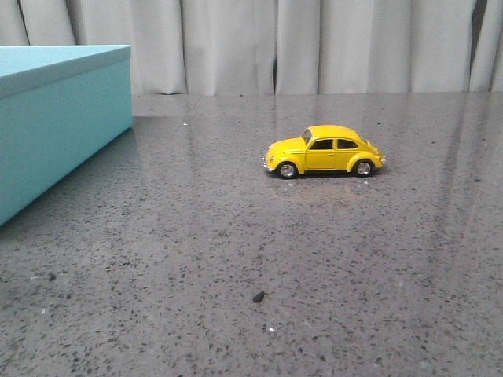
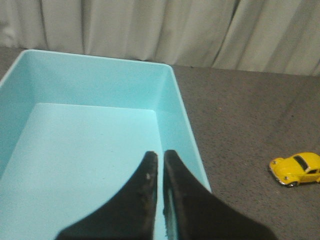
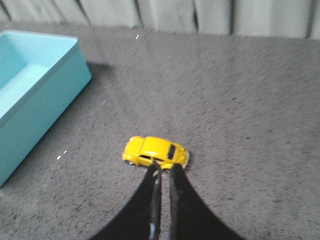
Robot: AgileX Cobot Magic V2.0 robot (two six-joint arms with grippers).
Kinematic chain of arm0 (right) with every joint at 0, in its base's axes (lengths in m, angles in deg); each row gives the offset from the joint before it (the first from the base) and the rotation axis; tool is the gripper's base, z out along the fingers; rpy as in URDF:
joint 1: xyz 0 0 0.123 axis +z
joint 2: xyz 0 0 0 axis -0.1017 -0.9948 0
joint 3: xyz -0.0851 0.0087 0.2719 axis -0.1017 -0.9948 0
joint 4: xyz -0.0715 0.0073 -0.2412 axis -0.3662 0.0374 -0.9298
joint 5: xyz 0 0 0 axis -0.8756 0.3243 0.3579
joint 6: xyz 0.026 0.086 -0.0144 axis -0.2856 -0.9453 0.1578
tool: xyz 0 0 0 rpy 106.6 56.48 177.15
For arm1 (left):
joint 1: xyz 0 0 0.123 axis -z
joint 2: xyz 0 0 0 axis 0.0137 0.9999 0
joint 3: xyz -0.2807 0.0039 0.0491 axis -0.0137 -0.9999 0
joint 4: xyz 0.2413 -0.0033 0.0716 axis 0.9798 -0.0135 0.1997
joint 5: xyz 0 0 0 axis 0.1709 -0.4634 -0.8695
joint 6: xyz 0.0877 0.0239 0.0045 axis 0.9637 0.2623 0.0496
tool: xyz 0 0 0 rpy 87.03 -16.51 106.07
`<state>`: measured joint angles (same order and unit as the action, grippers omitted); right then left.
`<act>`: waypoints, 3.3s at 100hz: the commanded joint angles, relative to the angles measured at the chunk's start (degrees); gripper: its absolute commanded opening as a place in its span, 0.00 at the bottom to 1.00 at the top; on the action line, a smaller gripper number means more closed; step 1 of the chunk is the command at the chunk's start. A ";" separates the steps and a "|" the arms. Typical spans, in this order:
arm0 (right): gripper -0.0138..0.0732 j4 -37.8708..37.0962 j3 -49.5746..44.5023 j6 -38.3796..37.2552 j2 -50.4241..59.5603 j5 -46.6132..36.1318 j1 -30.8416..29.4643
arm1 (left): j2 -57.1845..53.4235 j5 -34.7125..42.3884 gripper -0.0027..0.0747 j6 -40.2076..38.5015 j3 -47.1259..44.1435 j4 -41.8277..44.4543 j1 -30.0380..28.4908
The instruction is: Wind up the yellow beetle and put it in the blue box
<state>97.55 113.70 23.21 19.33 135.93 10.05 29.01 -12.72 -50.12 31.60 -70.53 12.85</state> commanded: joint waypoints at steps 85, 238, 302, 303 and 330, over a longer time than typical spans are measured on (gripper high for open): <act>0.11 -16.35 25.24 -10.27 -33.57 24.01 14.49 | 2.95 -0.73 0.01 1.19 2.27 -1.08 6.08; 0.11 -5.48 29.24 -10.22 -52.69 14.04 15.47 | 4.78 -0.73 0.01 1.19 2.17 -0.23 7.89; 0.11 -7.64 29.24 -10.60 -52.69 13.01 15.47 | 4.78 -0.73 0.01 1.19 2.17 -0.23 7.89; 0.11 -7.64 29.24 -10.60 -52.69 13.01 15.47 | 4.78 -0.73 0.01 1.19 2.17 -0.23 7.89; 0.11 -7.64 29.24 -10.60 -52.69 13.01 15.47 | 4.78 -0.73 0.01 1.19 2.17 -0.23 7.89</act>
<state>89.74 141.18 12.61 -35.95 150.06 25.62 33.39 -17.20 -48.81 31.85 -70.43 20.25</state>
